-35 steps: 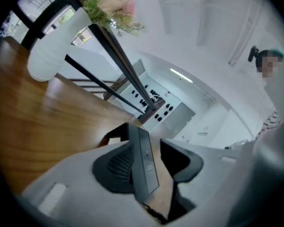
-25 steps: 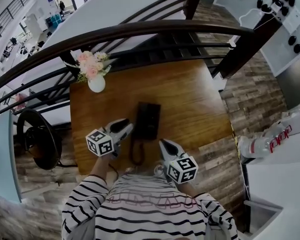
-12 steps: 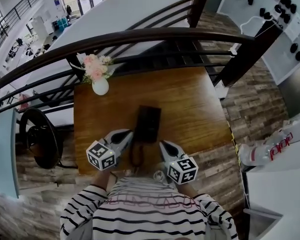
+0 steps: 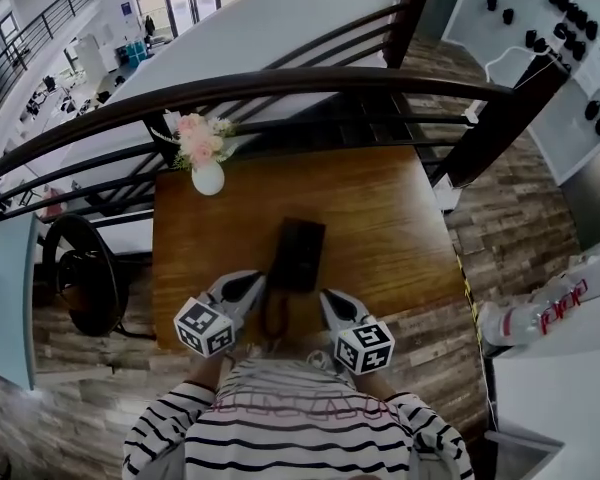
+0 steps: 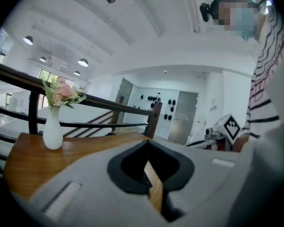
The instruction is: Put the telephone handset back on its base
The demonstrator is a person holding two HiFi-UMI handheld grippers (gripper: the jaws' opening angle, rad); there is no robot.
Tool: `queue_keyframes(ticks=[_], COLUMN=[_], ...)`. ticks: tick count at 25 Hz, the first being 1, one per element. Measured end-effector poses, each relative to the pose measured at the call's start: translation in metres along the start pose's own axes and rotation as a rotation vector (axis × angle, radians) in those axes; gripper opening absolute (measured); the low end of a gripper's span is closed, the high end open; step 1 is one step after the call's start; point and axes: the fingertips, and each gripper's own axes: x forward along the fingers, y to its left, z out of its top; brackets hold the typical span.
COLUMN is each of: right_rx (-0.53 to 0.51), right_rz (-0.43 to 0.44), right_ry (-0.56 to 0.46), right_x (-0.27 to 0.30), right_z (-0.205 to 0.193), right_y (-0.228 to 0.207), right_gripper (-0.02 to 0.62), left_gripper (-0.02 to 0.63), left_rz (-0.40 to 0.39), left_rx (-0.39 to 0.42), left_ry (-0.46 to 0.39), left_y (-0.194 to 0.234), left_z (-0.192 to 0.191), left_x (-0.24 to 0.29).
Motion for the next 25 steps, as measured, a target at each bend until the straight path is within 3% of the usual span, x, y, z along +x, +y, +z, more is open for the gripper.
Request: queue_keyframes(ticks=[11, 25], right_rx=[-0.023, -0.036], right_rz=[-0.011, -0.014], right_ry=[0.002, -0.002], right_x=[-0.0044, -0.0045], right_z=[-0.0030, 0.0039], right_y=[-0.0058, -0.0067], right_gripper=[0.000, 0.000], left_gripper=[0.003, 0.003], left_rz=[0.047, 0.049], left_rx=[0.008, -0.005], left_ry=[-0.034, -0.055], left_y=[-0.0029, -0.0053], left_z=[-0.0023, 0.0028], left_x=[-0.0061, -0.0060])
